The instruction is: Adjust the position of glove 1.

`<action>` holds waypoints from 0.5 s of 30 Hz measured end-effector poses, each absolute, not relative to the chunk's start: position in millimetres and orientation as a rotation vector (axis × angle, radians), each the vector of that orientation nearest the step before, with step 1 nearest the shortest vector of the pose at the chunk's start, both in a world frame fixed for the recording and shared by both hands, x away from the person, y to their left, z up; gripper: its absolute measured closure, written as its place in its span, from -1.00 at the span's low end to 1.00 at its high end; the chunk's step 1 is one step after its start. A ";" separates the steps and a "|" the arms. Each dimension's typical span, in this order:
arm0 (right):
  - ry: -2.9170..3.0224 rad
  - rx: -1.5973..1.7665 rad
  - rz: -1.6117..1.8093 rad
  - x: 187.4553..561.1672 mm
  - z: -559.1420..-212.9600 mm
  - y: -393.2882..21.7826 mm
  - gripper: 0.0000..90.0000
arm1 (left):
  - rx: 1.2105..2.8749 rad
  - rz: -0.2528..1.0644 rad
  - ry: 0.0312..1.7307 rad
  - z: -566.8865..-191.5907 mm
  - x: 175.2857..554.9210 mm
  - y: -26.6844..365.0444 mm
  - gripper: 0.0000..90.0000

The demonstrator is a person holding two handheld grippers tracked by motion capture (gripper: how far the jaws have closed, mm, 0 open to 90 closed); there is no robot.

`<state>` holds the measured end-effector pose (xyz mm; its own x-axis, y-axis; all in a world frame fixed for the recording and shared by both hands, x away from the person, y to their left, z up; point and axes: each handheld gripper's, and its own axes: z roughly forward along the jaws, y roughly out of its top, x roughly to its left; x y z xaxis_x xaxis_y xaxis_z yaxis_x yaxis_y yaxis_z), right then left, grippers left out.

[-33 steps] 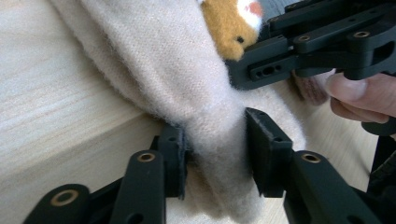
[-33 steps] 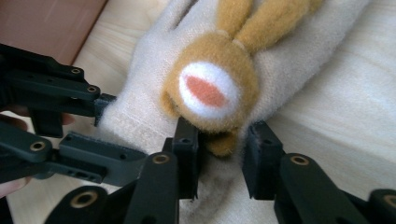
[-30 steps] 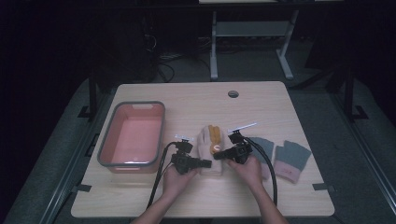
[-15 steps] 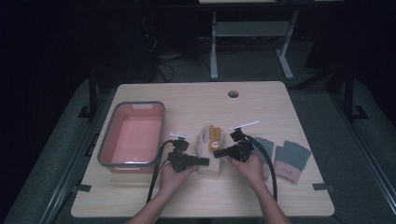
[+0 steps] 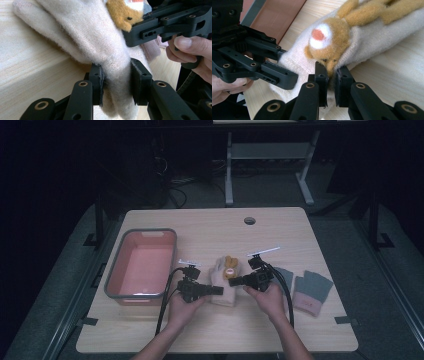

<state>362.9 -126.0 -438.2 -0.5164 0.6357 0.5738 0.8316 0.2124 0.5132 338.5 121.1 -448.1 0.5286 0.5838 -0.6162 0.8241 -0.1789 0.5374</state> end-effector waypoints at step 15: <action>-2.250 -1.361 -1.224 366.0 -420.7 -124.4 0.85 | 1.873 -0.328 1.128 -435.1 340.7 123.8 0.50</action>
<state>366.0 -124.4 -420.7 -0.5372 0.6170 0.5751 0.8180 0.2149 0.5335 340.7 123.8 -435.1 0.5488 0.5713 -0.6103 0.8096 -0.1812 0.5584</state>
